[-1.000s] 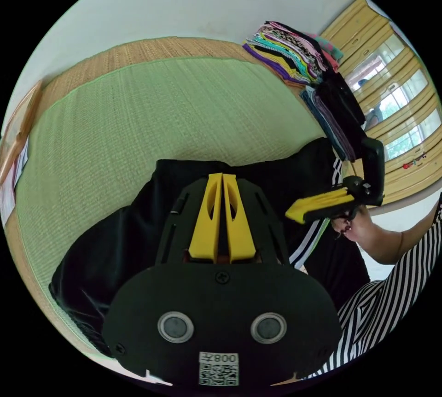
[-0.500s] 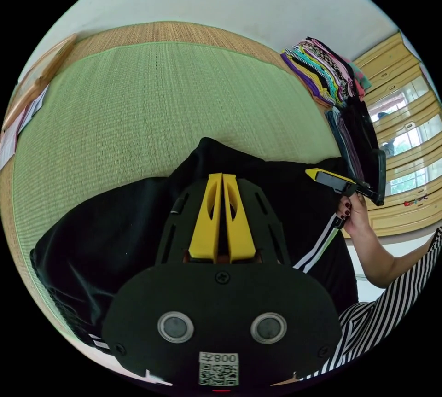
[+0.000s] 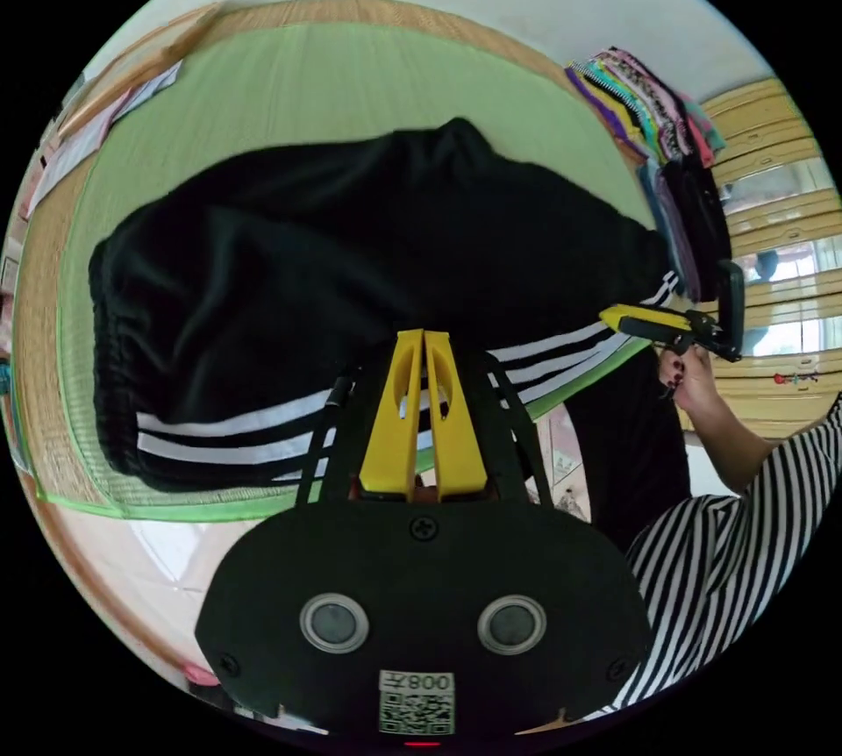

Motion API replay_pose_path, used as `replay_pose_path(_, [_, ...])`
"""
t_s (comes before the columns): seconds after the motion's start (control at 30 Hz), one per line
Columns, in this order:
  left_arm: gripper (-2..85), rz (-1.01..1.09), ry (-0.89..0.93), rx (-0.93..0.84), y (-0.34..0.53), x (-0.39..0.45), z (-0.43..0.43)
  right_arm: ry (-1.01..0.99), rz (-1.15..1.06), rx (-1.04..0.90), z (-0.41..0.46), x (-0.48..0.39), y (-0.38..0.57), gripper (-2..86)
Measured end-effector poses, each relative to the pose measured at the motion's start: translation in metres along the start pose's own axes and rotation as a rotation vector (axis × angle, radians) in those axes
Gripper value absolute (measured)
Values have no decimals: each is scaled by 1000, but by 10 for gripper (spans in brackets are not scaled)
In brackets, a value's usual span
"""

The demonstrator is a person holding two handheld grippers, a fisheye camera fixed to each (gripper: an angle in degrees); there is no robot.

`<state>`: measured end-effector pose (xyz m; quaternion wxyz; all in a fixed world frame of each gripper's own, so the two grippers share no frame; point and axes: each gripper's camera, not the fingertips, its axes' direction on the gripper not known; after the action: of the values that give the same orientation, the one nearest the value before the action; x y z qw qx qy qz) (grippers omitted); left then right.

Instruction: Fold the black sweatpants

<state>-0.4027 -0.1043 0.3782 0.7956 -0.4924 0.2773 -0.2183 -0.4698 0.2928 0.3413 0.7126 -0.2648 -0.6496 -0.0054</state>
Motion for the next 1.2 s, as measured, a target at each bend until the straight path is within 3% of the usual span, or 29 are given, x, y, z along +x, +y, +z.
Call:
replay_pose_path(0.1, [1, -79, 56, 7, 0, -2, -2, -37, 34, -21, 2, 12, -2, 0])
replay_pose_path(0.4, [1, -22, 80, 116, -18, 24, -17, 15, 97, 95, -21, 44, 14, 0])
replay_pose_path(0.57, [1, 40, -6, 130, -56, 52, -10, -28, 50, 162, -29, 60, -17, 0])
replay_pose_path(0.77, [1, -24, -77, 133, -85, 61, 0, -119, -91, 108, 14, 47, -90, 0])
replay_pose_path(0.9, [1, -65, -109, 109, -91, 60, 8, -34, -119, 4, 61, 50, -113, 1])
replay_pose_path(0.97, [1, -91, -99, 92, -93, 55, 15, 11, -91, -25, 77, 64, -111, 1])
replay_pose_path(1.2, [2, -117, -18, 145, -98, 74, 16, -142, -8, 64, 79, 115, -69, 1])
